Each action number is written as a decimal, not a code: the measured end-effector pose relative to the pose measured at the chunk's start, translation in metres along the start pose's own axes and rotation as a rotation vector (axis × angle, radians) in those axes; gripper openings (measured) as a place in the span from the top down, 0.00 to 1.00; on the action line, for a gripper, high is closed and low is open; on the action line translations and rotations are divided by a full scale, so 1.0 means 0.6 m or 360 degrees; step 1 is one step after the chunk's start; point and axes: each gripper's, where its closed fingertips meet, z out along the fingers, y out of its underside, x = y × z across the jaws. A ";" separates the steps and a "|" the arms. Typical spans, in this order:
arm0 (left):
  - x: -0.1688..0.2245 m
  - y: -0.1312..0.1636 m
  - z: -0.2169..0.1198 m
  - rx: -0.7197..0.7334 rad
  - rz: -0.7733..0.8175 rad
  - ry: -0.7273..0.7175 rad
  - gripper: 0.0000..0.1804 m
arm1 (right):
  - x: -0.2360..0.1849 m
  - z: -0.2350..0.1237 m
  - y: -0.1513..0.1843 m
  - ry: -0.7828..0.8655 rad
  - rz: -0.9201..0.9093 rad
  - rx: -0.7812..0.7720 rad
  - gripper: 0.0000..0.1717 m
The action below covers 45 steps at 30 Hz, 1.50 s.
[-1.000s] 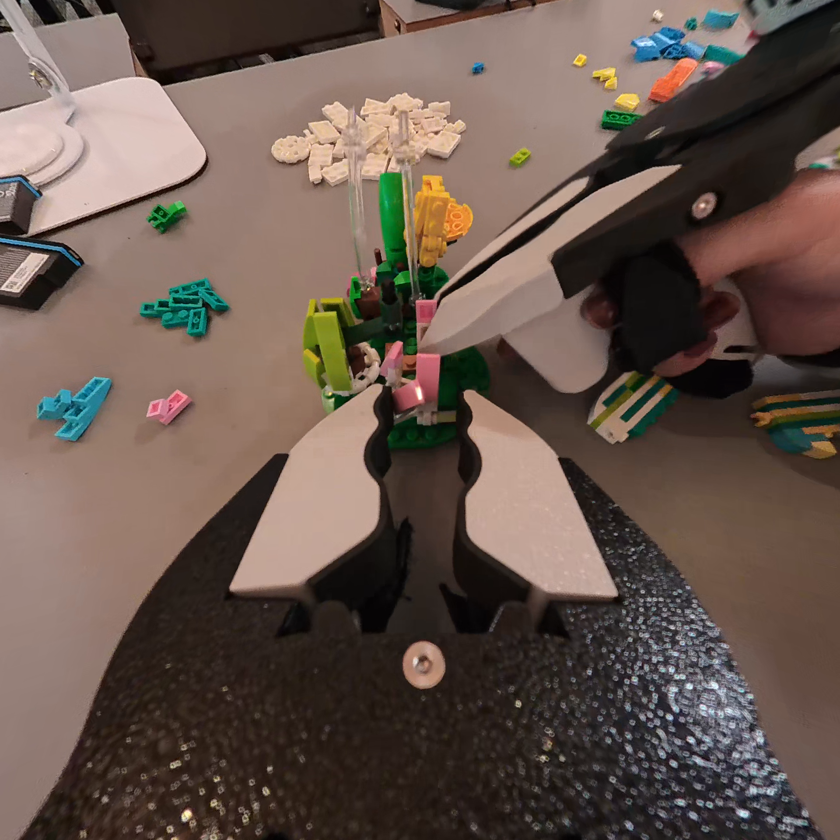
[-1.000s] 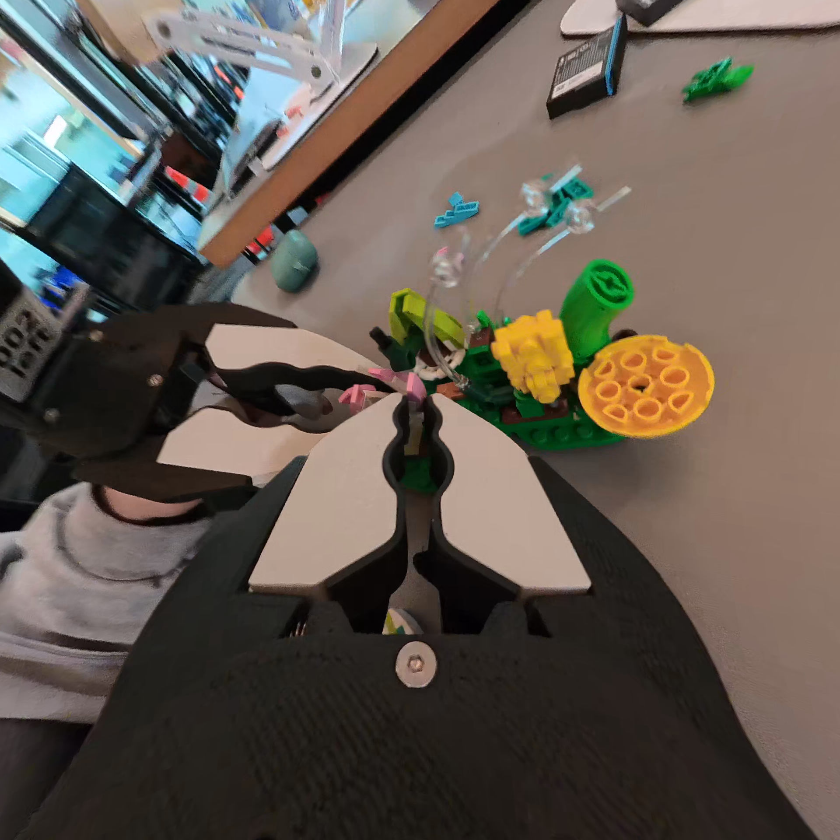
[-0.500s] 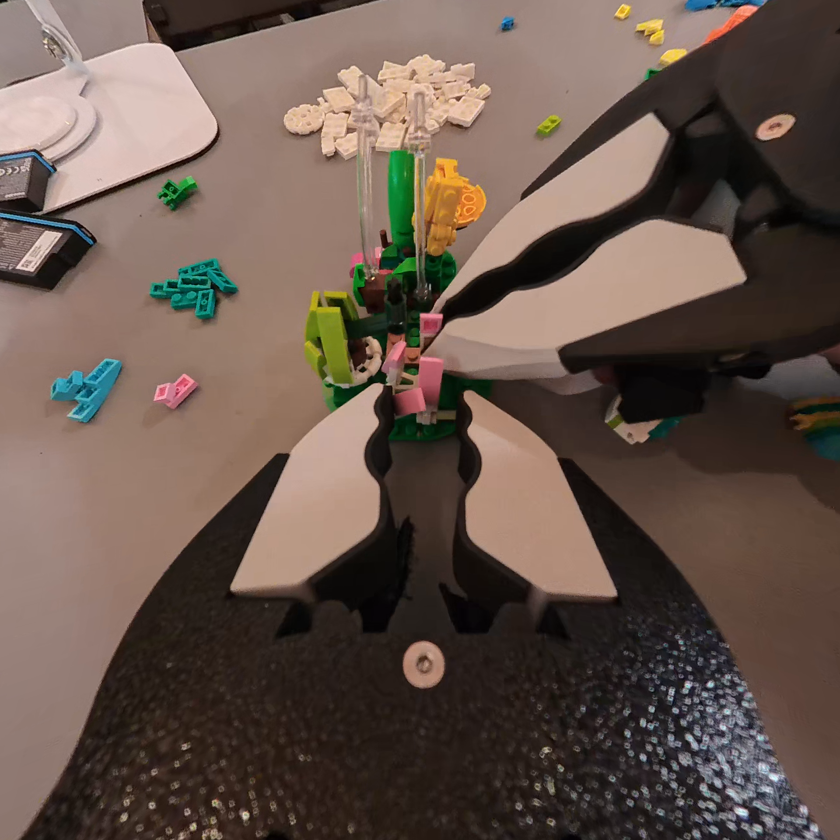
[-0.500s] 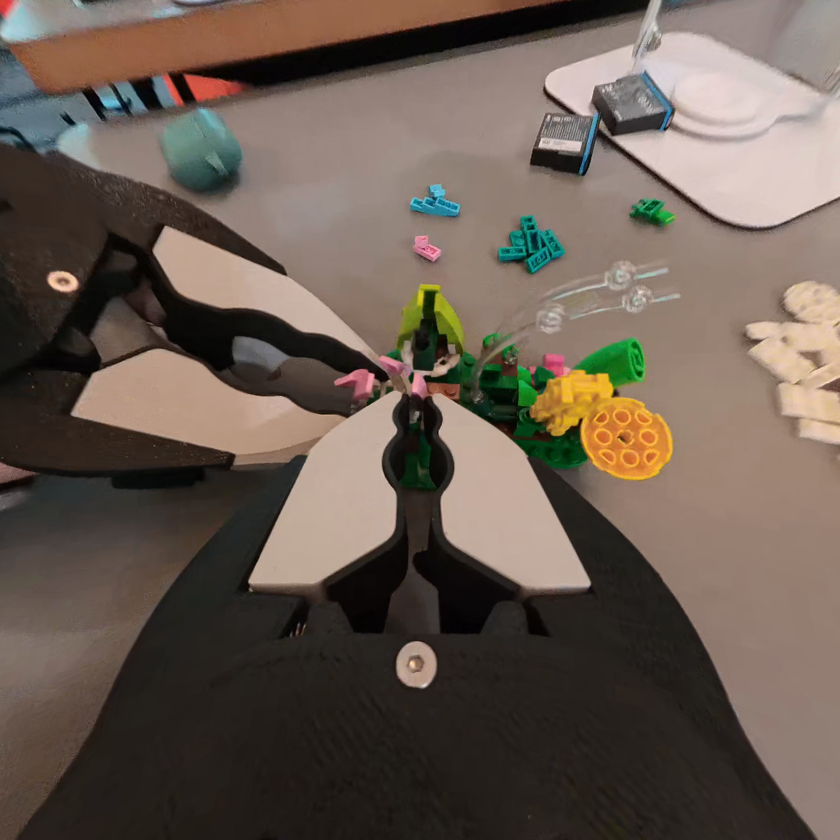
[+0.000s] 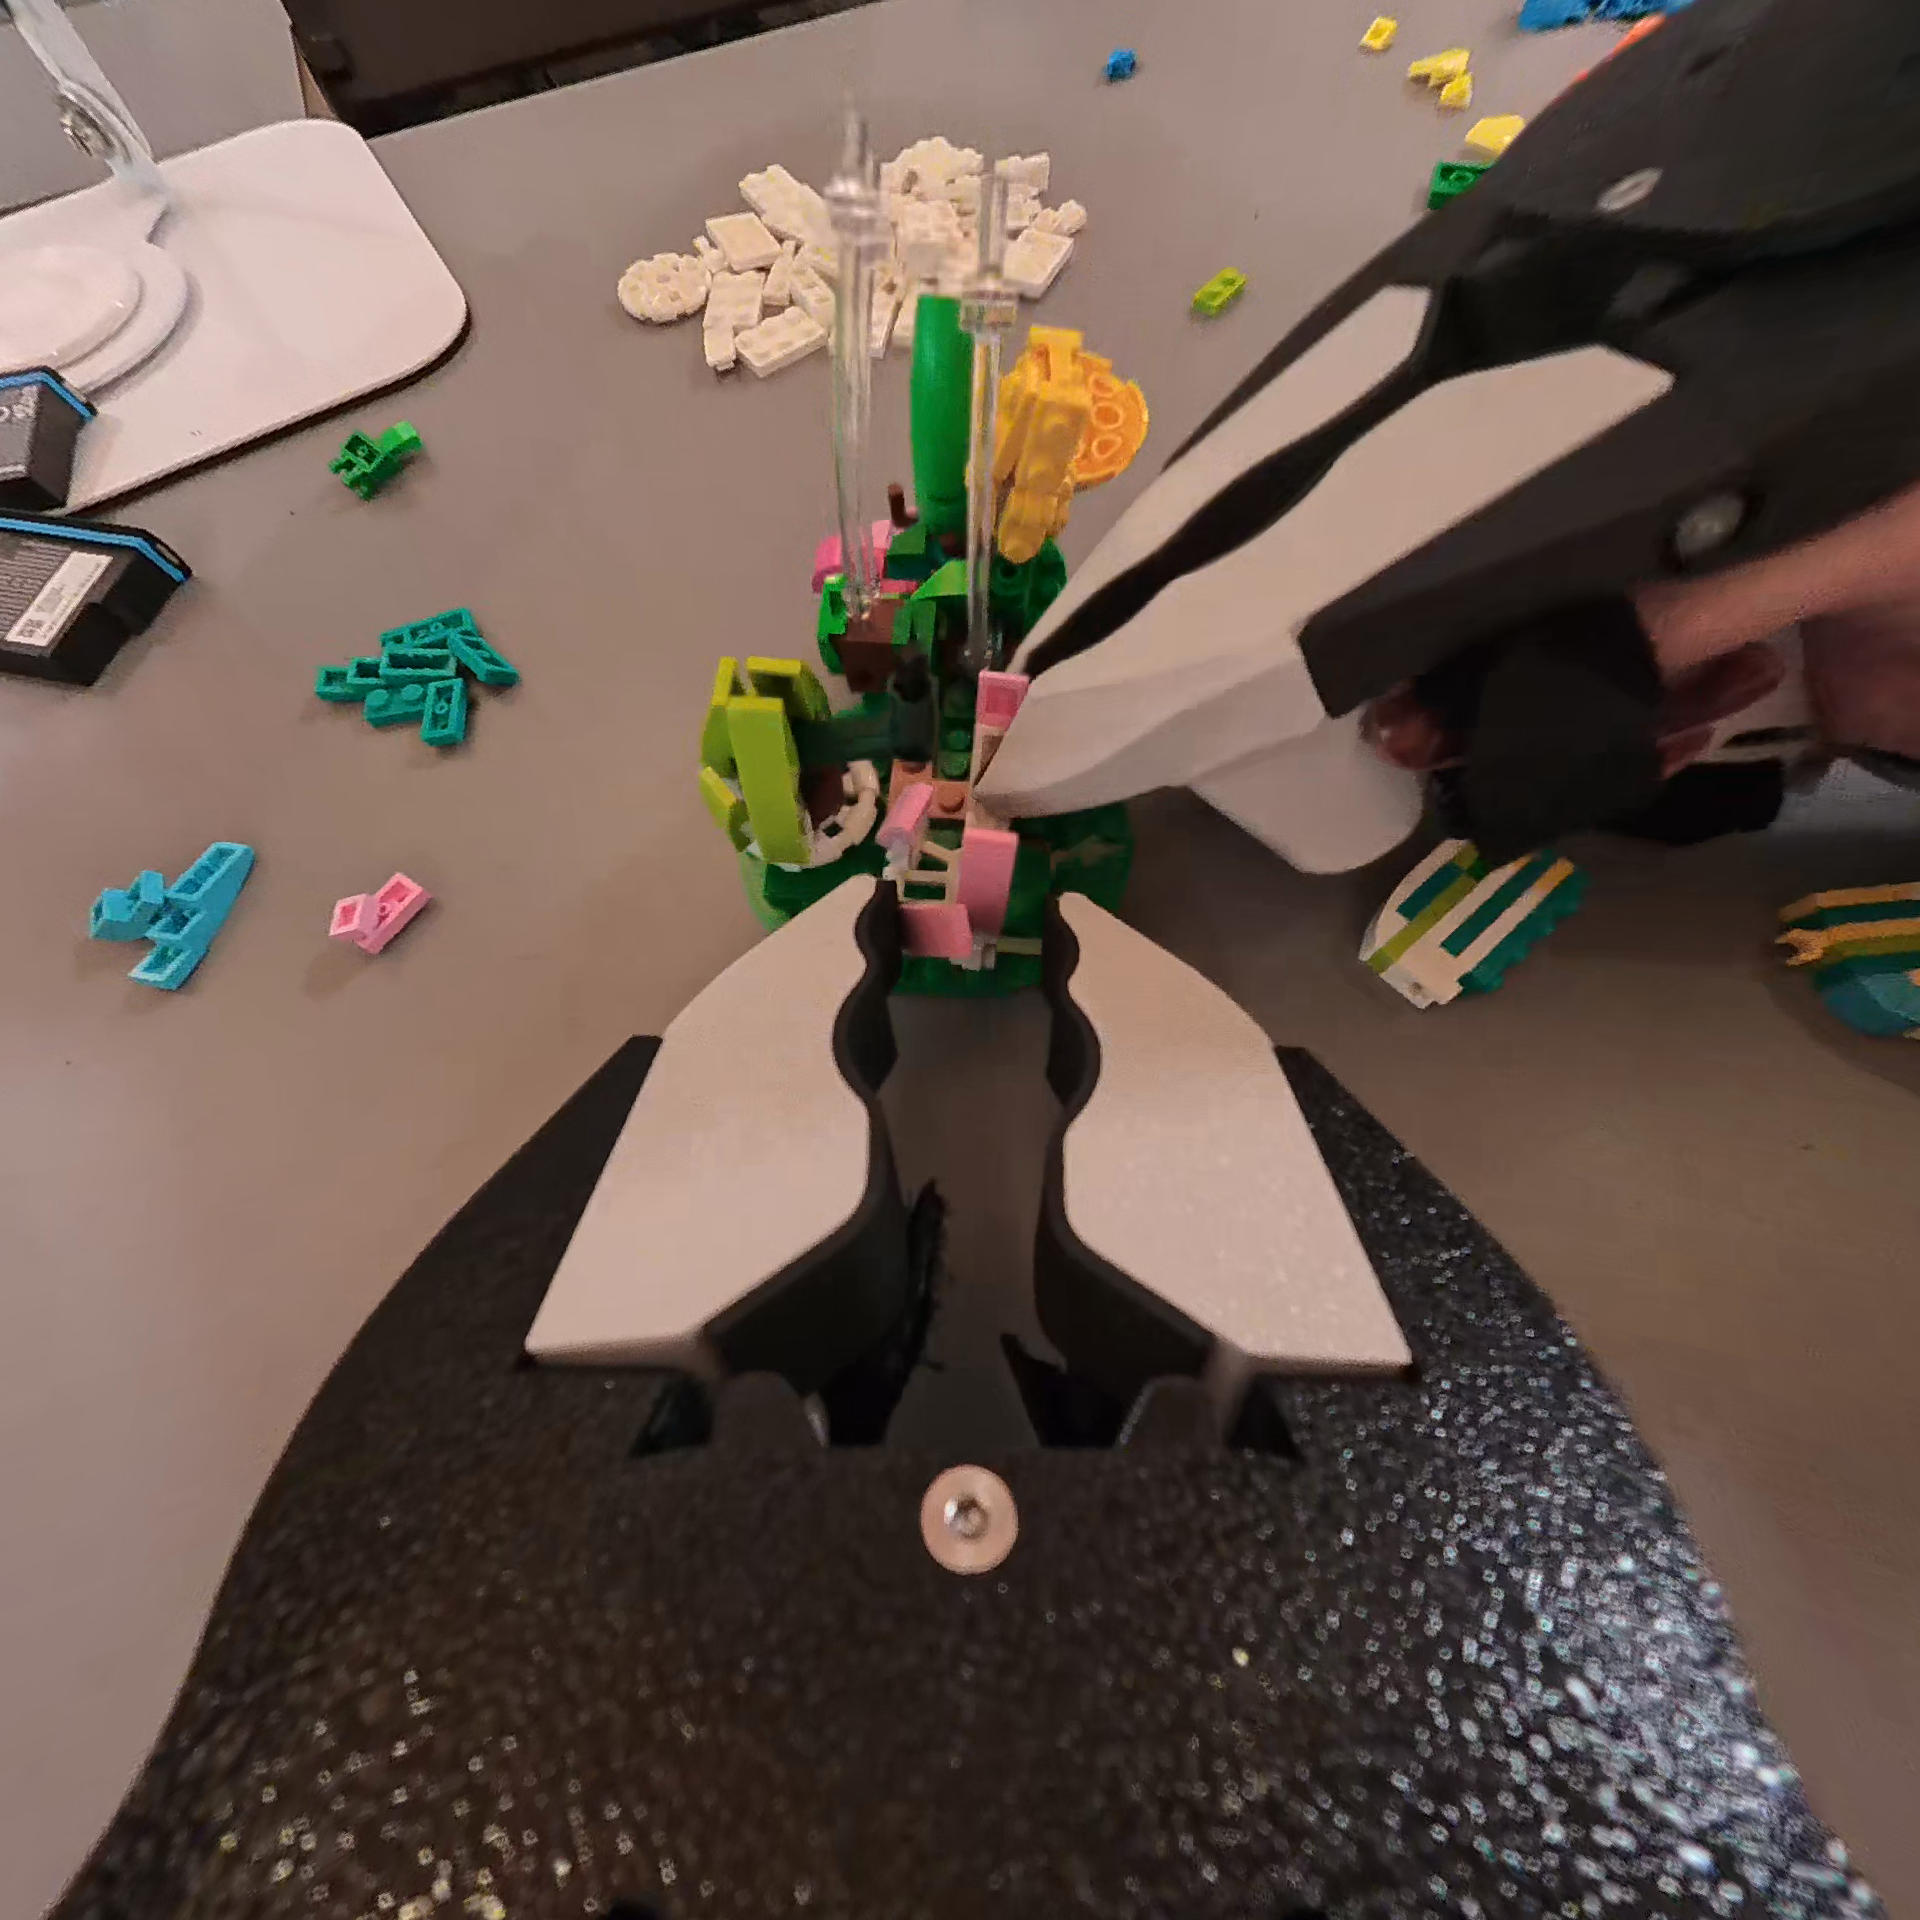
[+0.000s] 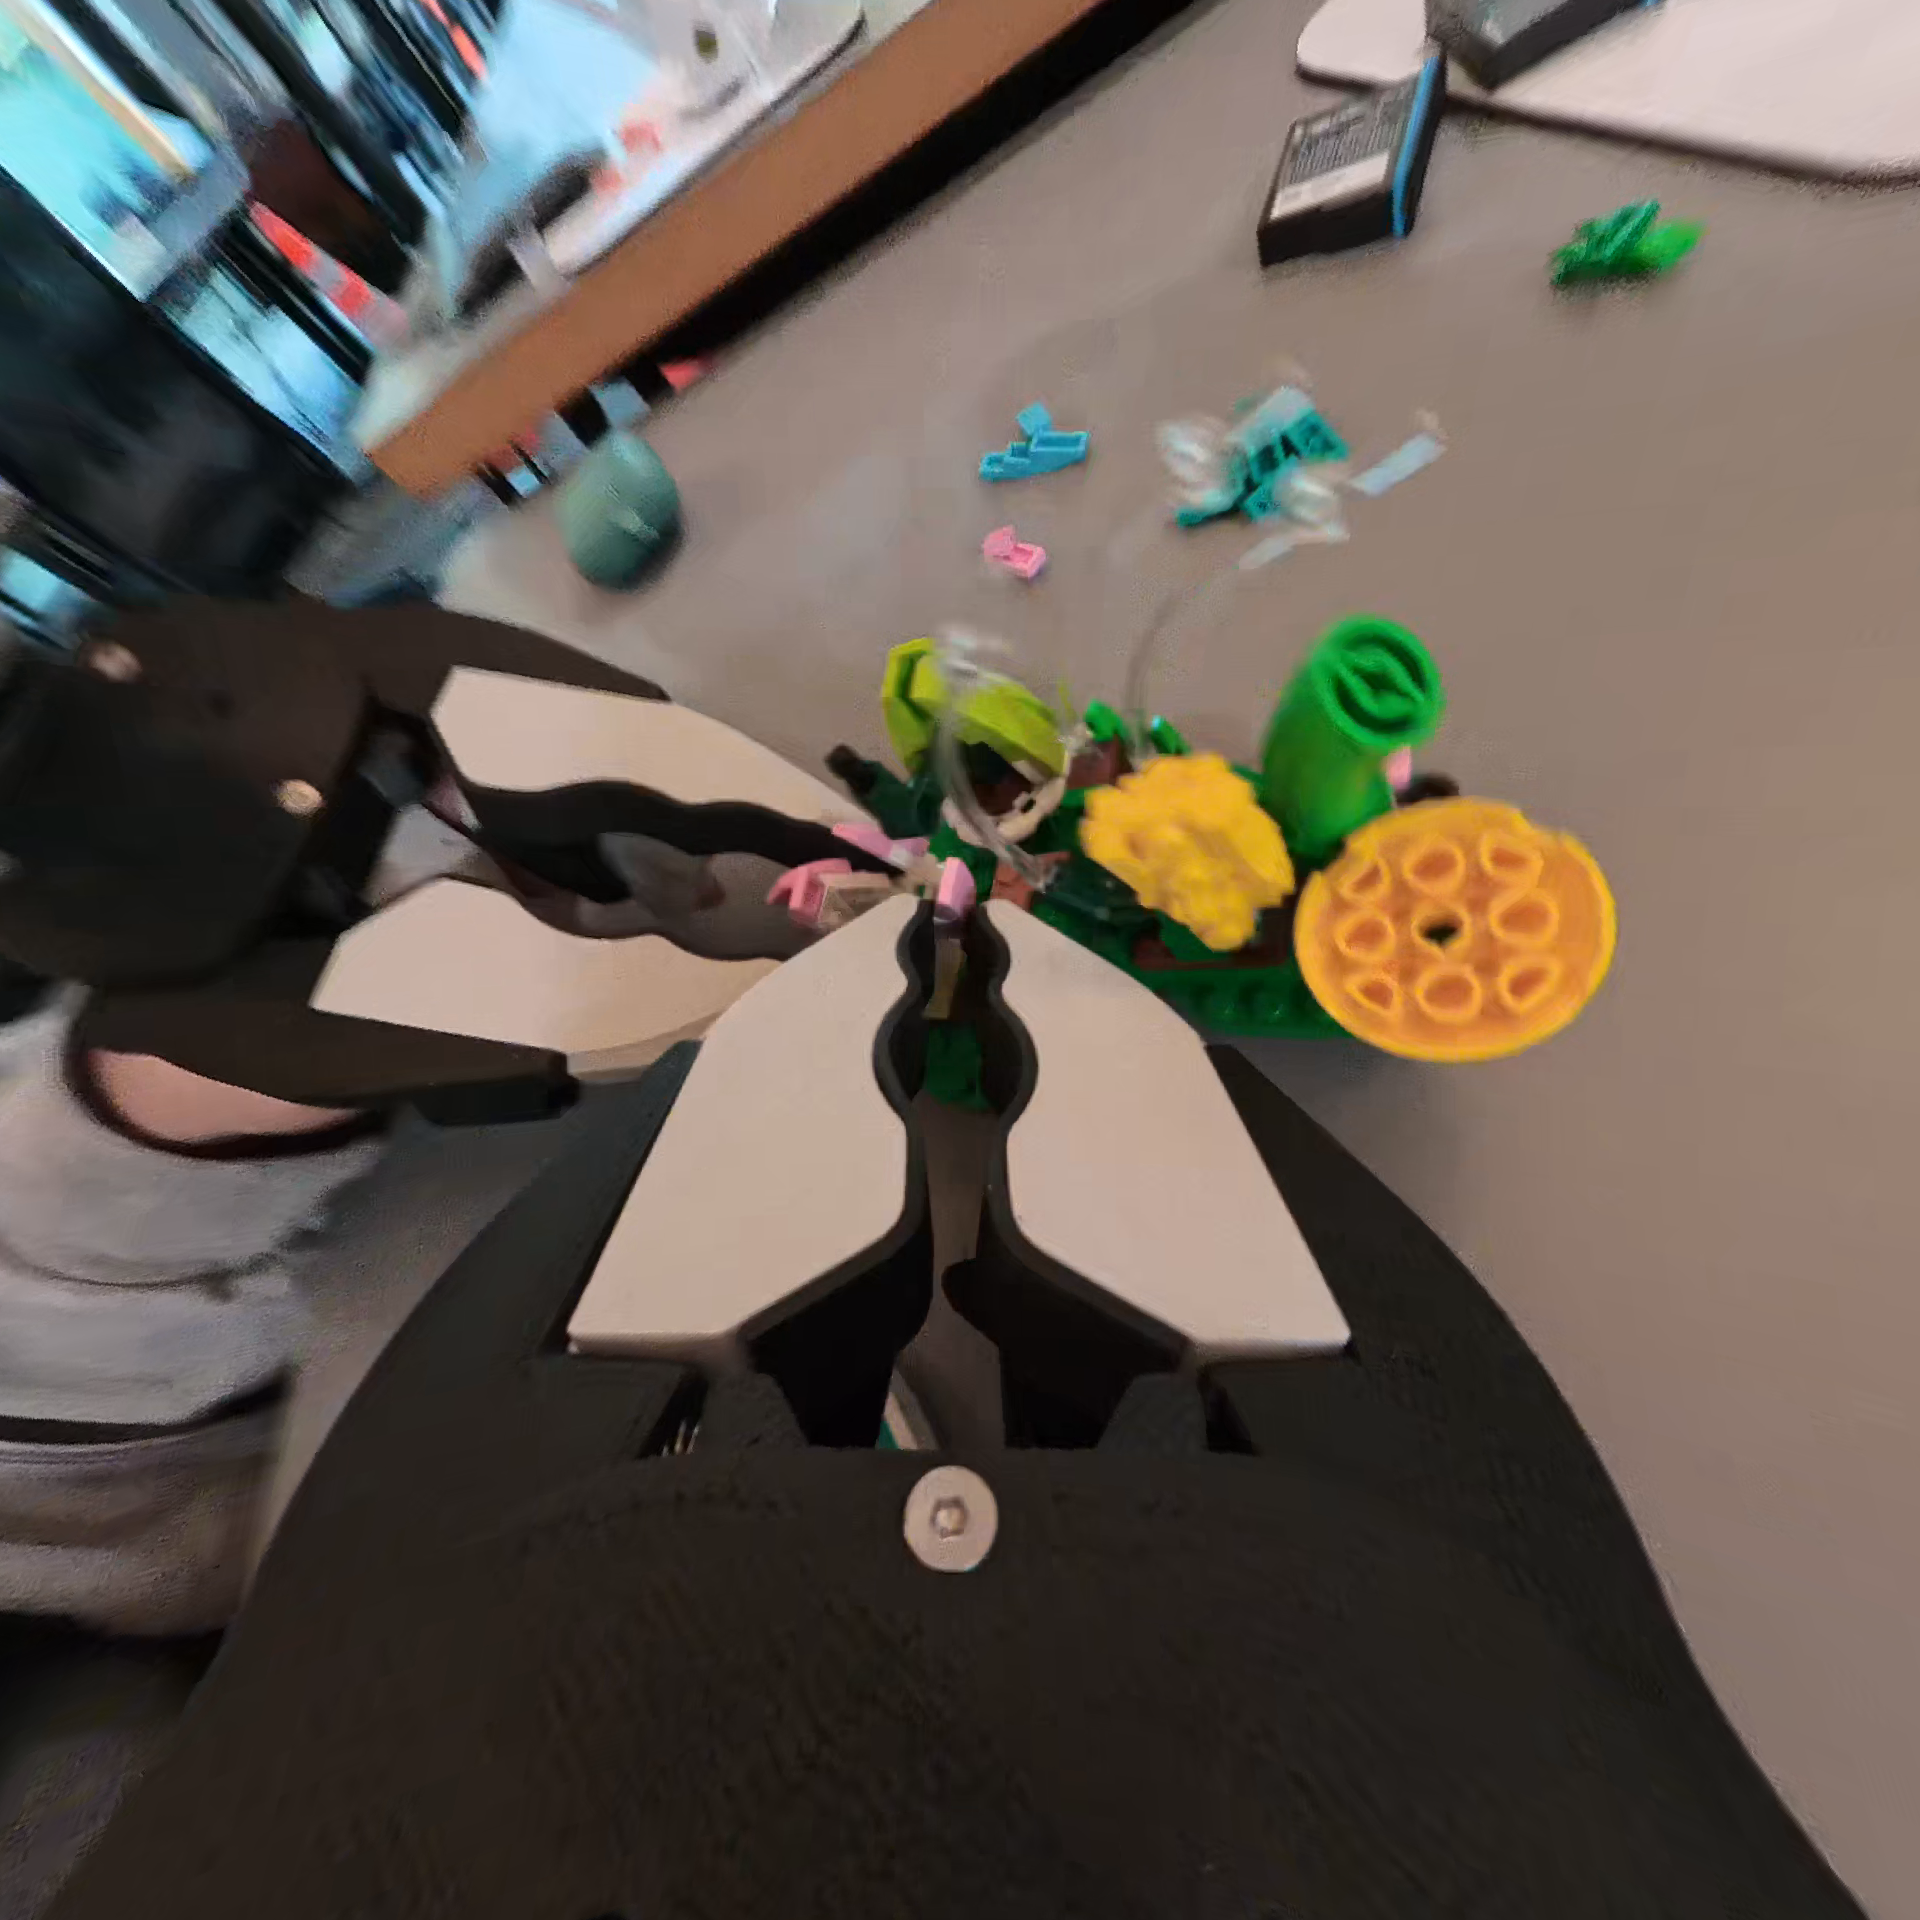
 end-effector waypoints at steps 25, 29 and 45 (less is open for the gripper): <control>0.006 0.000 -0.006 0.0015 -0.0042 0.0074 0.86 | -0.013 -0.011 0.003 -0.0291 0.0134 -0.0012 0.97; 0.009 0.001 -0.006 0.0014 -0.0034 0.0094 0.86 | -0.014 -0.016 0.008 -0.0343 0.0108 -0.0057 0.97; -0.033 0.016 -0.021 -0.0003 -0.0104 0.0012 0.86 | 0.021 -0.061 0.004 -0.0199 -0.0014 -0.0015 0.97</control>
